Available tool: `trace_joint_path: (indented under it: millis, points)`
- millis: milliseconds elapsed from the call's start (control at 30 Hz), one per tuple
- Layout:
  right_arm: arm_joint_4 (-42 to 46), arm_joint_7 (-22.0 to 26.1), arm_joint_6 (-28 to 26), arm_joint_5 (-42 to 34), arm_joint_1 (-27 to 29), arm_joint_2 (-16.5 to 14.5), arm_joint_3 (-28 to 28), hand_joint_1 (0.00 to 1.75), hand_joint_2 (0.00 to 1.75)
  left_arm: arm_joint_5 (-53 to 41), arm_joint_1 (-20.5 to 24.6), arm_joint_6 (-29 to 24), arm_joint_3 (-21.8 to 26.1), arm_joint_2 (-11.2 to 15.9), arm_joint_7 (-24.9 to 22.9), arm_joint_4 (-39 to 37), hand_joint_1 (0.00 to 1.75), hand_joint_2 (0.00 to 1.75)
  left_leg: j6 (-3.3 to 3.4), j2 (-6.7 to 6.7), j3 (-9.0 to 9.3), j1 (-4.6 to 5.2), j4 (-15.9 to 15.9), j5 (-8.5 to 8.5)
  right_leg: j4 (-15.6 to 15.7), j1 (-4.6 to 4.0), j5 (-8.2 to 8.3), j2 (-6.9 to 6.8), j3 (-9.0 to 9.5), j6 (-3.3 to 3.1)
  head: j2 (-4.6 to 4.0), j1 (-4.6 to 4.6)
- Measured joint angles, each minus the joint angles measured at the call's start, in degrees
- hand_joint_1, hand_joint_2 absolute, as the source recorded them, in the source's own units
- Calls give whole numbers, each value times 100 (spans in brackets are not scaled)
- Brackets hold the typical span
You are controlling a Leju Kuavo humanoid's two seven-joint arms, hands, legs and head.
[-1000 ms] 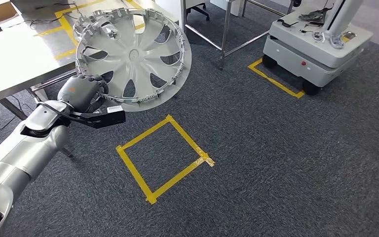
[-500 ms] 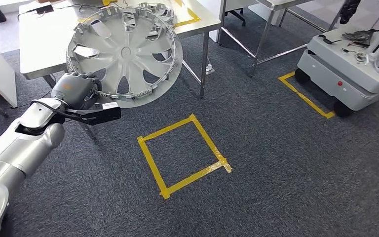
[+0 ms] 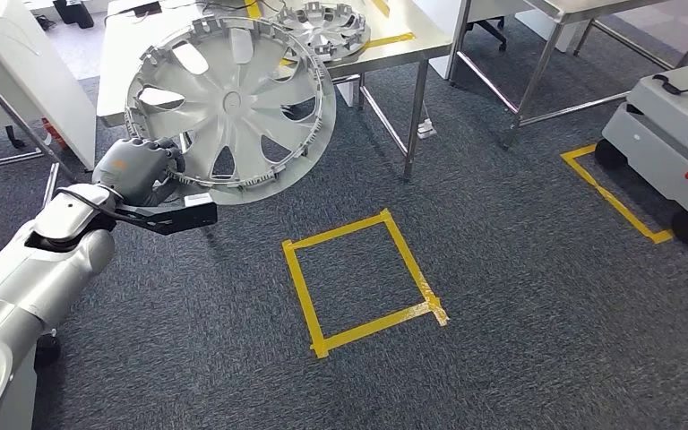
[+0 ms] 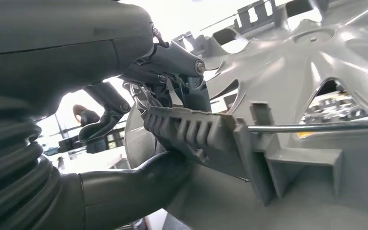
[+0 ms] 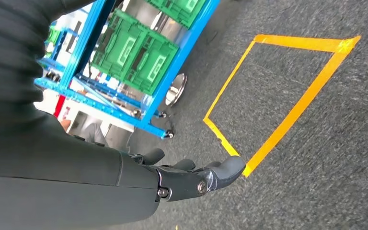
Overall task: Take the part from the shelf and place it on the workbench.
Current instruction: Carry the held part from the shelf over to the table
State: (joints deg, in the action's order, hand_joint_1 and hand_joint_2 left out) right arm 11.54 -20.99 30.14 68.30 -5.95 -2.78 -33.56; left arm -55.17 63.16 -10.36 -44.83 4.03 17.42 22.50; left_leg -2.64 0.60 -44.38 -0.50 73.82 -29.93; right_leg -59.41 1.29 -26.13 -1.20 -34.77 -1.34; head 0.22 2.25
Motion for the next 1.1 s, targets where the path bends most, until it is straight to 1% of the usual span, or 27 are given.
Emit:
trace_joint_path:
  millis: [33,67,100,133,167,200,233,333,467,567,667,733,1100]
  points:
    - [0,19,0,-8,3,-1,-1,0,175,-7,-11,0,0,0,6,-1,175,175,-7,-18,-21,-9,45,49,-2,1,-9,-42,7,2,0,0]
    - [0,55,0,-17,4,-1,-3,0,175,-15,-18,0,1,3,12,-1,175,175,-8,-31,64,-17,-120,187,-6,3,-19,-78,16,13,0,1]
    - [0,98,0,-24,2,-2,-4,0,175,-19,-21,-1,2,12,16,-1,175,175,-1,-52,242,-21,-463,376,-13,5,-32,-108,27,30,0,1]
    - [0,145,0,-22,-1,-2,-5,0,175,-21,-20,-6,5,24,17,-1,175,175,15,-87,456,-12,-841,504,-23,-3,-47,-133,29,55,0,1]
    - [0,180,0,-14,-6,-2,-6,0,175,-23,-19,-18,10,36,19,1,175,175,43,-114,622,0,-1149,585,-34,-14,-59,-156,26,82,0,-2]
    - [0,199,0,-4,-9,-1,-6,0,175,-24,-24,-34,15,46,23,2,175,175,67,-135,727,5,-1348,617,-47,-33,-71,-171,21,102,0,-5]
    - [0,209,0,5,-9,1,-6,0,175,-25,-32,-52,20,51,32,3,175,175,86,-143,768,11,-1426,598,-49,-51,-71,-179,15,95,0,-10]
    - [0,213,1,8,0,3,-6,0,175,-27,-61,-83,39,69,46,2,175,175,105,-119,759,6,-1448,610,-4,-65,-46,-192,36,57,0,-15]
    - [0,212,1,8,-2,-1,-6,0,175,-48,-94,-85,46,82,22,-3,175,175,156,-112,756,12,-1448,605,59,-65,-16,-197,68,109,0,-15]
    - [0,210,1,9,-1,-1,-6,0,175,-72,-109,-86,46,83,31,-3,175,175,173,-116,752,14,-1446,605,83,-64,-2,-195,76,158,0,-15]
    - [0,205,1,9,1,-2,-6,0,175,-93,-109,-80,46,78,20,-3,175,175,184,-121,751,17,-1444,607,89,-62,6,-191,75,190,0,-15]
    - [0,201,1,9,3,-2,-6,0,175,-94,-109,-69,50,70,8,-3,175,175,187,-124,752,17,-1443,609,89,-62,9,-188,73,200,0,-15]
    - [0,198,1,9,9,-1,-10,0,175,-74,-106,-3,118,-7,42,-3,175,175,186,-132,754,11,-1445,618,73,-71,9,-182,60,200,0,-15]
